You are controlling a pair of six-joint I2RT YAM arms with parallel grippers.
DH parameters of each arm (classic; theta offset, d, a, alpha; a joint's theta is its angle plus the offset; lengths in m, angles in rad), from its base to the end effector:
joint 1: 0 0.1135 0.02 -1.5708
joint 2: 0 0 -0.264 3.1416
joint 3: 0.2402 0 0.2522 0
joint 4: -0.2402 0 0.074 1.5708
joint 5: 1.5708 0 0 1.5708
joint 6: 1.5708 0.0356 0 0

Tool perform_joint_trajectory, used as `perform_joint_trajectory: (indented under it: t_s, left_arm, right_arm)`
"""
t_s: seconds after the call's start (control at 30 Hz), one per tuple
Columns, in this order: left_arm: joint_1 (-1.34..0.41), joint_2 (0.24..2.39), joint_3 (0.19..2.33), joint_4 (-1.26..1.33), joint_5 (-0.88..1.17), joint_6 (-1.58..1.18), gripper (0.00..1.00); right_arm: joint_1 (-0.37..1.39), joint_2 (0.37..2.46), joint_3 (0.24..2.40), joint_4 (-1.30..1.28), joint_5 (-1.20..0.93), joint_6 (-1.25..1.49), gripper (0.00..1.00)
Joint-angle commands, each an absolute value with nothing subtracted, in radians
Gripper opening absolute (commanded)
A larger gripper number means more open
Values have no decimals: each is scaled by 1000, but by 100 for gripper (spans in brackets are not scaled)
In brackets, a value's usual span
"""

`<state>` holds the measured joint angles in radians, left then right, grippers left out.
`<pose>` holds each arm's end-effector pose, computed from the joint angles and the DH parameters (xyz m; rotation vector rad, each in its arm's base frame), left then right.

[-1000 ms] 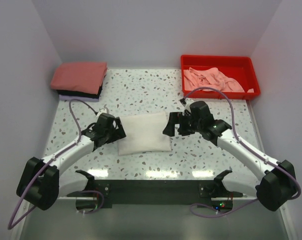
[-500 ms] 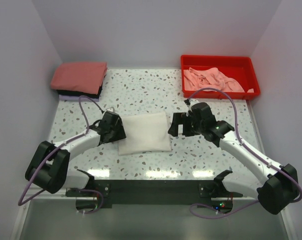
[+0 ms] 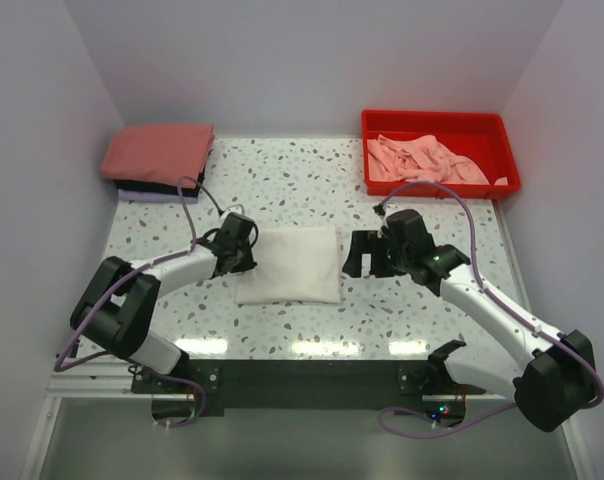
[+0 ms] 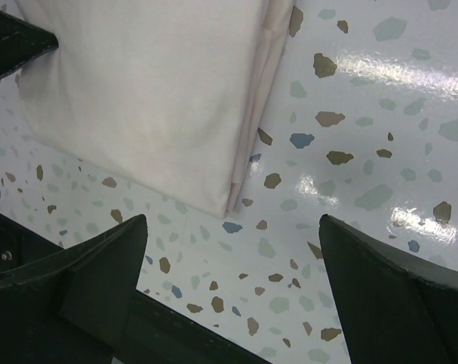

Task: Fold and stack the t-shirts
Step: Neatly place the folded tshirt to the corner

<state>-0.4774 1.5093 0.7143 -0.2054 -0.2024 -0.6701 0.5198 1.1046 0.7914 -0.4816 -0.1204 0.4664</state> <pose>0.2493 -0.1209 0.1525 -0.3208 2.5307 -0.1883 0.1970 0.1177 0.2529 -0.1255 2.4426 0.6029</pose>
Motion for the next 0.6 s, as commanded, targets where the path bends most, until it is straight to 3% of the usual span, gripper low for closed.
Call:
perform_joint_trajectory:
  t_s: [0.0, 0.07, 0.1, 0.57]
  left_arm:
    - [-503, 1587, 735, -241, -281, -661, 20]
    - [-515, 1604, 758, -253, -314, -660, 12]
    - [-517, 1621, 768, -258, -325, -660, 0]
    - [-517, 1663, 1078, -385, -701, -529, 0]
  right_arm:
    - [505, 1078, 782, -477, -104, 437, 99]
    - [499, 1075, 778, -476, -104, 430, 99]
    - [488, 1075, 776, -474, -104, 428, 99]
    - [402, 1066, 770, -476, -68, 324, 99]
